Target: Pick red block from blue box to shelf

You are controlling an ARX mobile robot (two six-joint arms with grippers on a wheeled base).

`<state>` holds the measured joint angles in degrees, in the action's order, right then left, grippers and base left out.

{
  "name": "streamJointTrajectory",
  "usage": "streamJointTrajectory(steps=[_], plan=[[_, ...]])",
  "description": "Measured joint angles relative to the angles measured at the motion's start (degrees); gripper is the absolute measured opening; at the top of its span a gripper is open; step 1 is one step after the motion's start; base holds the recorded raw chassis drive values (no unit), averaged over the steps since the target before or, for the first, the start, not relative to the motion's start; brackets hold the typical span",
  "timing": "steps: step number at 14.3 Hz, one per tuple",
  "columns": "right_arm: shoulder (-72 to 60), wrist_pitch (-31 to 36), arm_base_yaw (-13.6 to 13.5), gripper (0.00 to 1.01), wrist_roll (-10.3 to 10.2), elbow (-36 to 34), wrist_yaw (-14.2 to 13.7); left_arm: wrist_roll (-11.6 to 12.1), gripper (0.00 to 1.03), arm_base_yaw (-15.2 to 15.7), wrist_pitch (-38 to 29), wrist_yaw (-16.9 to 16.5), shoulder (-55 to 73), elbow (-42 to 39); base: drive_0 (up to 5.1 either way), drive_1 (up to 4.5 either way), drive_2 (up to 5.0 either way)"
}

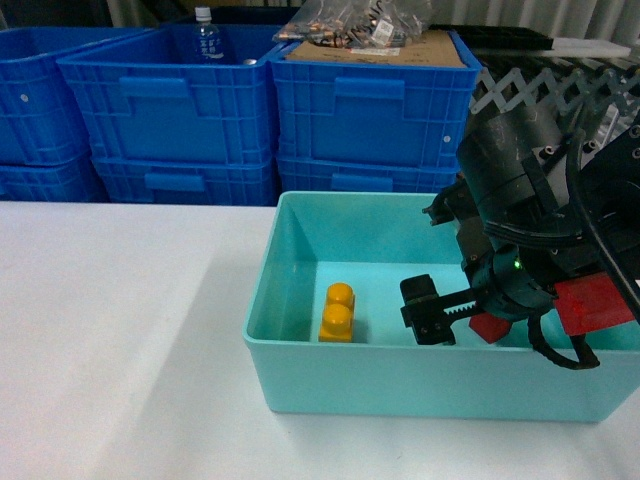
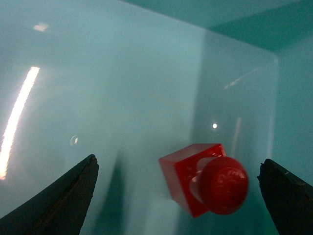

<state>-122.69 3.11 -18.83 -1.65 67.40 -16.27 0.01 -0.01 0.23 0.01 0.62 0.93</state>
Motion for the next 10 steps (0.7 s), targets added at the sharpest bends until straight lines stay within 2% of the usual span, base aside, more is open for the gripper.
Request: streamJointTrajectory(steps=[1, 5, 8, 10], plan=[[0.0, 0.3, -0.3, 0.98, 0.7, 0.2, -2.1, 0.0, 0.98, 0.0, 0.0, 0.0, 0.0, 0.0, 0.0, 0.00, 0.0], [-1.1, -2.1, -1.1, 0.58, 1.0, 1.4, -3.1, 0.0, 0.98, 0.0, 0.0, 0.0, 0.0, 0.0, 0.0, 0.00, 0.0], [-1.1, 0.7, -1.2, 0.29, 1.0, 1.3, -3.8, 0.0, 0.98, 0.0, 0.0, 0.0, 0.0, 0.0, 0.0, 0.00, 0.0], [0.5, 3.1, -1.2, 0.25, 1.0, -0.9, -3.2, 0.0, 0.98, 0.0, 0.0, 0.0, 0.0, 0.0, 0.0, 0.00, 0.0]])
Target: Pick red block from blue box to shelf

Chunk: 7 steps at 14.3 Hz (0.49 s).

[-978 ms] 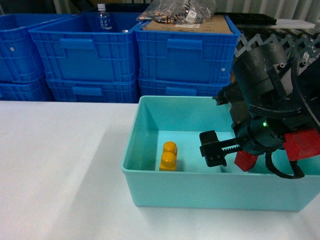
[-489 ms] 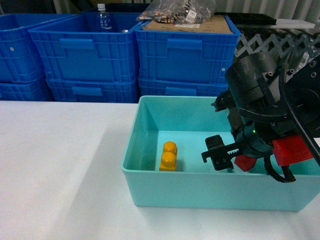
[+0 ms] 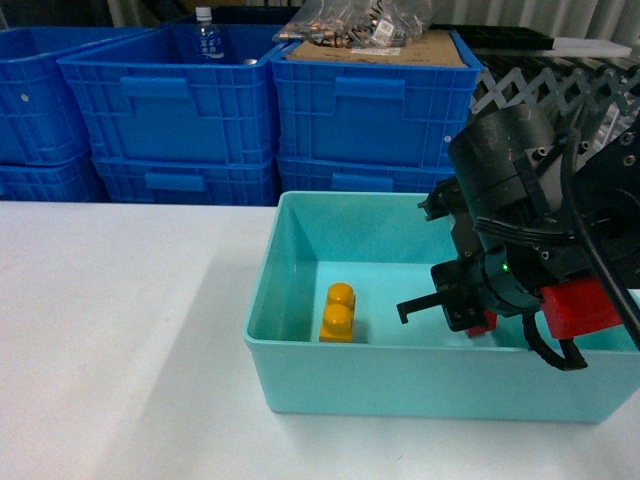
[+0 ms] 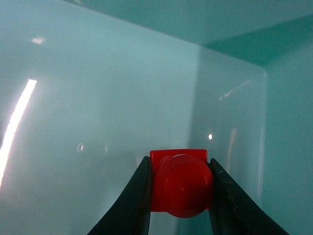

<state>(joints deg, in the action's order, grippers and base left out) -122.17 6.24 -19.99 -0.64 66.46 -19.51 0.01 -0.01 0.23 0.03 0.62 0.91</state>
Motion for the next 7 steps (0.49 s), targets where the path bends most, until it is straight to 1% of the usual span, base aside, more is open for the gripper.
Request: streamJointTrajectory(steps=[2, 4, 5, 6, 7], plan=[[5.0, 3.3, 0.0, 0.24, 0.0, -4.3, 1.0, 0.0, 0.98, 0.0, 0.0, 0.0, 0.0, 0.0, 0.0, 0.00, 0.0], [14.1, 8.3, 0.1, 0.23, 0.0, -9.8, 1.9, 0.0, 0.98, 0.0, 0.0, 0.0, 0.0, 0.0, 0.0, 0.00, 0.0], [19.8, 9.6, 0.5, 0.22, -0.3, -12.7, 3.8, 0.0, 0.98, 0.0, 0.0, 0.0, 0.0, 0.0, 0.0, 0.00, 0.0], [25.9, 10.4, 1.0, 0.22, -0.5, -16.1, 5.0, 0.0, 0.98, 0.0, 0.0, 0.0, 0.0, 0.0, 0.0, 0.00, 0.0], [32.2, 10.5, 1.6, 0.22, -1.1, -19.5, 6.4, 0.0, 0.98, 0.0, 0.0, 0.0, 0.0, 0.0, 0.0, 0.00, 0.0]])
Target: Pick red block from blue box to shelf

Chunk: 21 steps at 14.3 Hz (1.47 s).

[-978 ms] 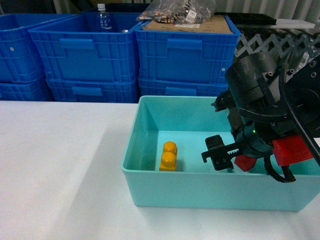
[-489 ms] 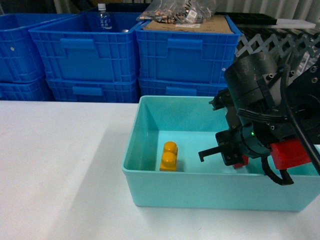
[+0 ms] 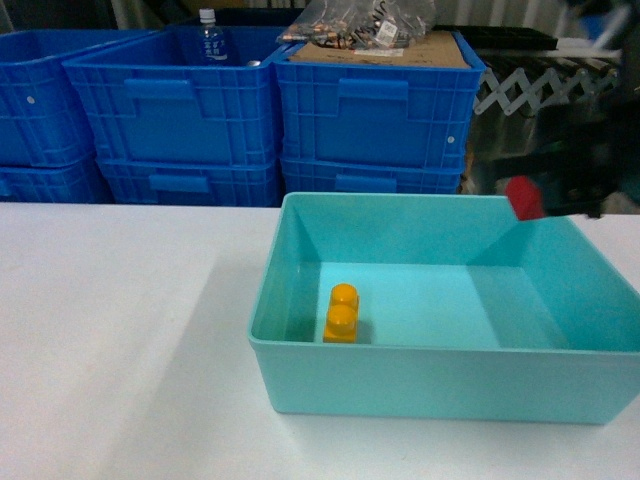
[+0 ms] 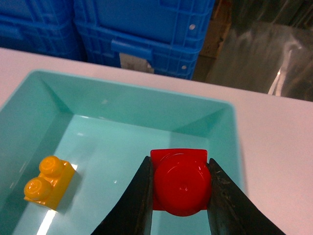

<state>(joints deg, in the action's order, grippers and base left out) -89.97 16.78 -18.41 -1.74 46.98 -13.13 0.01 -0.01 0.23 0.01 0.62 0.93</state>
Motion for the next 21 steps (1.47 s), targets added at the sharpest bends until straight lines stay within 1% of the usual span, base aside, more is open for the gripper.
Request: streamJointTrajectory(steps=[2, 3, 4, 5, 6, 7, 10, 13, 17, 18, 19, 20, 21], plan=[[15.6, -0.2, 2.5, 0.22, 0.0, -9.1, 0.5, 0.0, 0.98, 0.0, 0.0, 0.0, 0.0, 0.0, 0.0, 0.00, 0.0], [23.1, 3.1, 2.7, 0.22, 1.4, -14.4, -1.4, 0.0, 0.98, 0.0, 0.0, 0.0, 0.0, 0.0, 0.0, 0.00, 0.0], [32.7, 6.5, 1.3, 0.22, 5.3, -20.6, -5.6, 0.0, 0.98, 0.0, 0.0, 0.0, 0.0, 0.0, 0.0, 0.00, 0.0], [42.5, 9.0, -2.1, 0.22, 9.8, -26.9, -9.6, 0.0, 0.98, 0.0, 0.0, 0.0, 0.0, 0.0, 0.0, 0.00, 0.0], [47.8, 8.7, -3.4, 0.22, 12.3, -30.1, -10.3, 0.0, 0.98, 0.0, 0.0, 0.0, 0.0, 0.0, 0.0, 0.00, 0.0], [48.4, 9.0, -3.2, 0.22, 13.7, -30.2, -11.2, 0.0, 0.98, 0.0, 0.0, 0.0, 0.0, 0.0, 0.0, 0.00, 0.0], [47.4, 8.6, -3.0, 0.22, 15.0, -30.2, -11.3, 0.0, 0.98, 0.0, 0.0, 0.0, 0.0, 0.0, 0.0, 0.00, 0.0], [47.7, 8.6, -3.0, 0.22, 15.4, -30.2, -11.3, 0.0, 0.98, 0.0, 0.0, 0.0, 0.0, 0.0, -0.4, -0.39, -0.4], [47.7, 8.6, -3.0, 0.22, 15.6, -30.2, -11.1, 0.0, 0.98, 0.1, 0.0, 0.1, 0.0, 0.0, -1.9, -1.85, -1.9], [48.7, 7.6, -1.5, 0.22, 12.7, -30.7, -7.5, 0.0, 0.98, 0.1, 0.0, 0.1, 0.0, 0.0, -1.4, -1.39, -1.4], [51.0, 7.6, 0.4, 0.22, 8.8, -32.3, -5.0, 0.0, 0.98, 0.0, 0.0, 0.0, 0.0, 0.0, -1.4, -1.40, -1.4], [53.5, 7.3, 2.7, 0.22, 5.5, -34.5, -2.9, 0.0, 0.98, 0.0, 0.0, 0.0, 0.0, 0.0, -1.4, -1.42, -1.4], [55.5, 6.7, 4.7, 0.22, 3.9, -36.4, -1.1, 0.0, 0.98, 0.0, 0.0, 0.0, 0.0, 0.0, 0.0, 0.00, 0.0]])
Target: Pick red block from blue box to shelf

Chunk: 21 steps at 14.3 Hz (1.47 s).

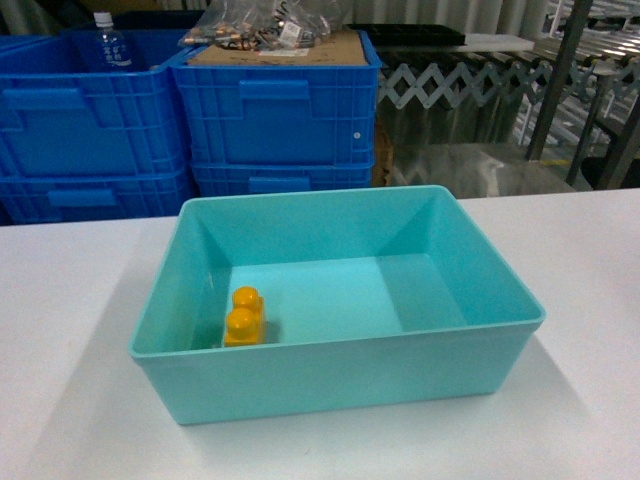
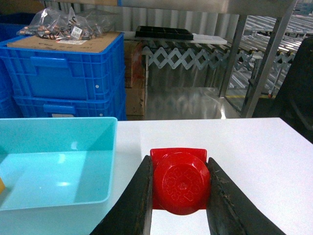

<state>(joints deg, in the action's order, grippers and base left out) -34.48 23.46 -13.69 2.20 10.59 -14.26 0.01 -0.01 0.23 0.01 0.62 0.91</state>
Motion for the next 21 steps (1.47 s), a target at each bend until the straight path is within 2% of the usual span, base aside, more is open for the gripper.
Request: streamJointTrajectory(steps=[2, 6, 7, 8, 12, 13, 19, 21], plan=[[3.5, -1.0, 3.0, 0.22, -1.4, -2.5, 3.1, 0.0, 0.98, -0.1, 0.0, 0.0, 0.0, 0.0, 0.0, 0.00, 0.0], [10.1, -4.2, 7.4, 0.22, -2.0, -5.9, 7.5, 0.0, 0.98, 0.0, 0.0, 0.0, 0.0, 0.0, 0.0, 0.00, 0.0], [11.6, -5.1, 10.4, 0.22, -2.2, -6.6, 11.7, 0.0, 0.98, 0.0, 0.0, 0.0, 0.0, 0.0, 0.0, 0.00, 0.0], [13.1, -6.0, 13.8, 0.22, -2.3, -7.1, 13.3, 0.0, 0.98, 0.0, 0.0, 0.1, 0.0, 0.0, 0.0, 0.00, 0.0], [18.3, -9.6, 13.7, 0.22, -2.4, -8.5, 14.2, 0.0, 0.98, 0.0, 0.0, 0.0, 0.0, 0.0, 0.0, 0.00, 0.0], [19.0, -7.4, 13.7, 0.22, -2.4, -9.9, 14.2, 0.0, 0.98, 0.0, 0.0, 0.0, 0.0, 0.0, 0.0, 0.00, 0.0], [24.6, -13.6, 13.7, 0.22, -2.4, -10.0, 14.2, 0.0, 0.98, 0.0, 0.0, 0.0, 0.0, 0.0, 0.0, 0.00, 0.0], [33.9, -23.6, 13.7, 0.22, -2.4, -9.9, 14.3, 0.0, 0.98, 0.0, 0.0, 0.1, 0.0, 0.0, 0.0, 0.00, 0.0]])
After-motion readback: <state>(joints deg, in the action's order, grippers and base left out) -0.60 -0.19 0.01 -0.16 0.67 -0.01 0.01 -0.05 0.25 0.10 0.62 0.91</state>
